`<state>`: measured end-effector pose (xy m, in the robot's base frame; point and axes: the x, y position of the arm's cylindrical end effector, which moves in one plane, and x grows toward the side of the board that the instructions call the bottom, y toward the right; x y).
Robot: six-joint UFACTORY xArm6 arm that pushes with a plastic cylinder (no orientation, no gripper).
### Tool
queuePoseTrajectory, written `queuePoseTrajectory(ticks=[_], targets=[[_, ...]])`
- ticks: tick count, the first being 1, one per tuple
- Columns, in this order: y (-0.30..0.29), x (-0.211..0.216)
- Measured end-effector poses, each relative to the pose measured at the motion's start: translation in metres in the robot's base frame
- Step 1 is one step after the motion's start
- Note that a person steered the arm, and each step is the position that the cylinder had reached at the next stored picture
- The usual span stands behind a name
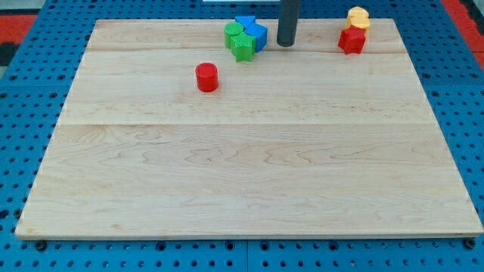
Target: Separate the cube and green star from green circle and triangle
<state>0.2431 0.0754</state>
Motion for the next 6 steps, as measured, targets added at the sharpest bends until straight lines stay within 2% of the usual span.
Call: queuePoseTrajectory(ticks=[1,2,6], targets=[[-0.001,-0.027],[-0.013,-0.033],[-0.114,0.027]])
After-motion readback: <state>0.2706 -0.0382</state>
